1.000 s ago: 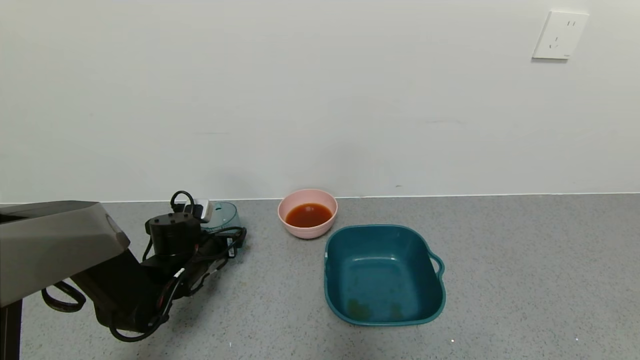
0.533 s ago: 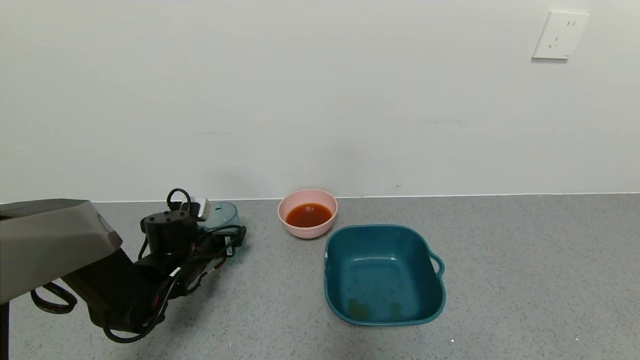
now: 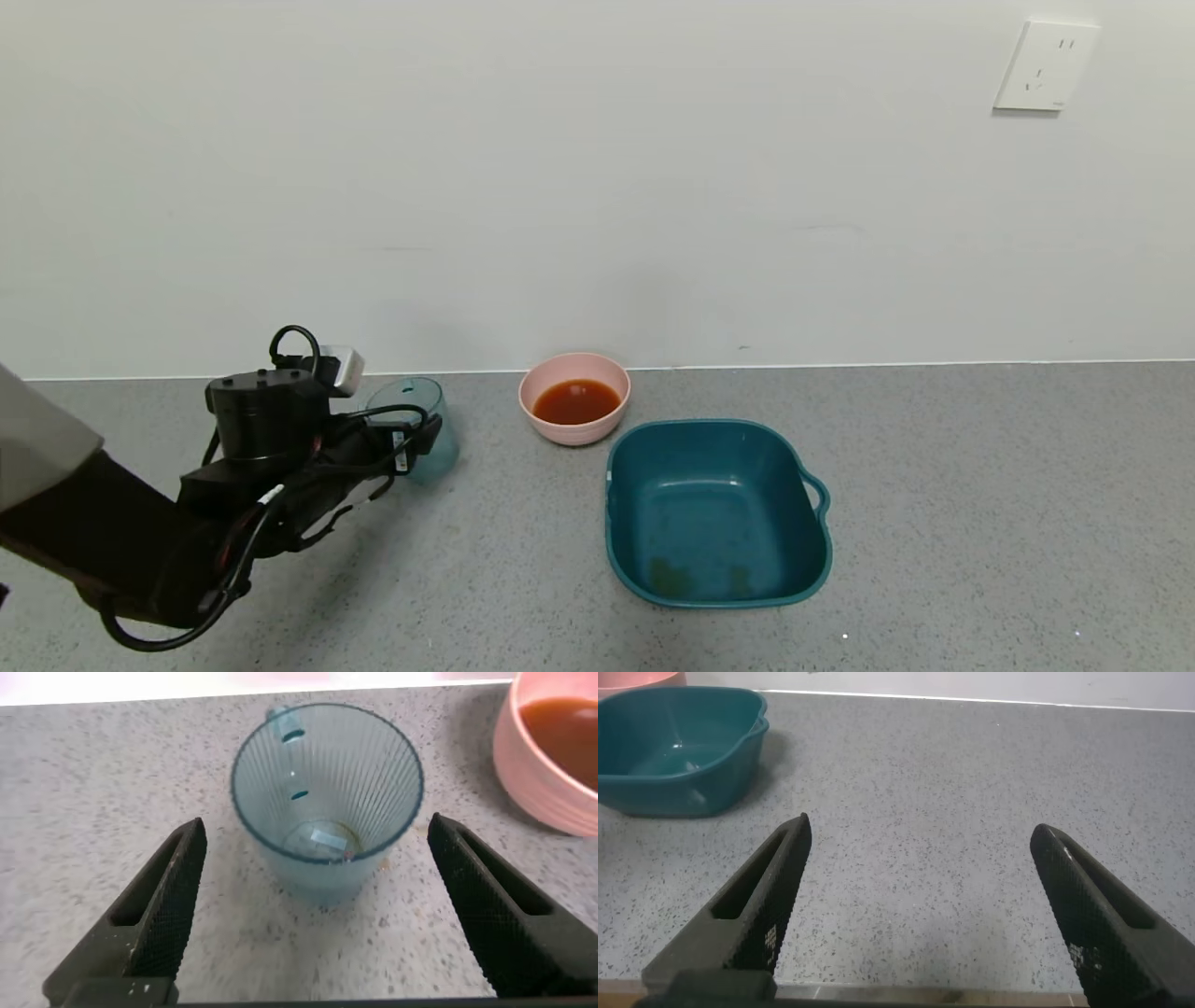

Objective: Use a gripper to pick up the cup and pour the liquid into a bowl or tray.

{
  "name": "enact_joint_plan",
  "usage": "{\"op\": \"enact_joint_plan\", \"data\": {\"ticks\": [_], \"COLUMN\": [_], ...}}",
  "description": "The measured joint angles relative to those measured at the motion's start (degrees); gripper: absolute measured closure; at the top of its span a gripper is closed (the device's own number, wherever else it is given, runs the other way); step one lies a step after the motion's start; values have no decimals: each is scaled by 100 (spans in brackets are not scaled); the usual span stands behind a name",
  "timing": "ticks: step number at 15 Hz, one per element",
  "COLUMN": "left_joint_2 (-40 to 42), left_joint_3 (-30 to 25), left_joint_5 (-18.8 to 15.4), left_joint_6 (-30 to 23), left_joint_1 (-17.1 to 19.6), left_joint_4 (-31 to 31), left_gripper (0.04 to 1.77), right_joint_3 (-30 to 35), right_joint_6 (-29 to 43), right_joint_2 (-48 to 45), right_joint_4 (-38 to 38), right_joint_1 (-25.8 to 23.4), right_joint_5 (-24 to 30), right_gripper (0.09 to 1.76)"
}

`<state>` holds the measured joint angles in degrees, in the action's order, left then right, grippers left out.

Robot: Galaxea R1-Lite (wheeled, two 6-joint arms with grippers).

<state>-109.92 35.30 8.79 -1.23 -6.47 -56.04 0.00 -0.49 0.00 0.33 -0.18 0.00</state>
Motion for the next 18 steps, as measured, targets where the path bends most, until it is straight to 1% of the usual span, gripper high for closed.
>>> {"op": "enact_joint_plan", "data": {"ticks": [6, 10, 15, 18], "left_joint_2": [1654, 2839, 4397, 5337], "left_joint_3": [-41, -157, -562, -733], "left_joint_5": [-15, -163, -204, -229], "left_joint_6": [39, 110, 335, 412], "left_joint_1": [13, 15, 11, -13], "left_joint_4": [1387, 2297, 2917, 3586], "left_gripper": [11, 11, 10, 10], "right_joint_3": [0, 0, 0, 0], "right_joint_6": [0, 2, 0, 0], "right_joint_2": [0, 0, 0, 0], "right_joint_4": [0, 2, 2, 0], "right_joint_1": [0, 0, 0, 0], "right_joint_5": [0, 0, 0, 0], "right_gripper": [14, 14, 14, 14]}}
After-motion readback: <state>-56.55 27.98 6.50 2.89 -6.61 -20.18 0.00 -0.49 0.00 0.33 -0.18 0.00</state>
